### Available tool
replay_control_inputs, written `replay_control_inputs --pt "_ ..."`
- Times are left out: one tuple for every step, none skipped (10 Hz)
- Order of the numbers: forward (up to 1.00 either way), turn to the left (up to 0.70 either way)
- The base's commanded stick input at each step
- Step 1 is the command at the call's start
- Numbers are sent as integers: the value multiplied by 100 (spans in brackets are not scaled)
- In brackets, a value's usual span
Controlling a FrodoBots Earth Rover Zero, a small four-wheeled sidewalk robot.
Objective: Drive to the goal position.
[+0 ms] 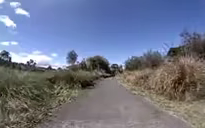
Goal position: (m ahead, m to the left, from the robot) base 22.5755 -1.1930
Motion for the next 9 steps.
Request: replay_control_inputs --pt "85 0" --pt "85 0" --pt "85 0" --pt "85 0" --pt "85 0" --pt "85 0" --pt "85 0" --pt "85 0" --pt "85 0"
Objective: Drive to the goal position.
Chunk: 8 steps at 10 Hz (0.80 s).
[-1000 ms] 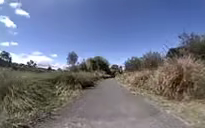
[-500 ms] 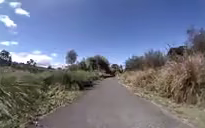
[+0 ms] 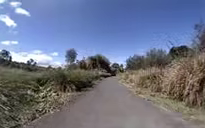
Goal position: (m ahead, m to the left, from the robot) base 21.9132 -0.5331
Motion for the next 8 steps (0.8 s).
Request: replay_control_inputs --pt "85 0" --pt "85 0" --pt "85 0" --pt "85 0" --pt "85 0" --pt "85 0" --pt "85 0" --pt "85 0"
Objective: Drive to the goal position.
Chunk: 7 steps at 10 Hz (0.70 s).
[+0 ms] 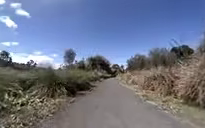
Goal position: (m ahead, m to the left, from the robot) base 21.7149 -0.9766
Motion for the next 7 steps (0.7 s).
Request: replay_control_inputs --pt "85 0" --pt "85 0" --pt "85 0" --pt "85 0" --pt "85 0" --pt "85 0" --pt "85 0"
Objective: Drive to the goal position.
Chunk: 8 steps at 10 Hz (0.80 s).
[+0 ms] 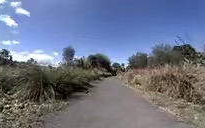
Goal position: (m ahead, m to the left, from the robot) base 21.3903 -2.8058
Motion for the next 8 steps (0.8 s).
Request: replay_control_inputs --pt "85 0" --pt "85 0" --pt "85 0" --pt "85 0" --pt "85 0" --pt "85 0" --pt "85 0" --pt "85 0"
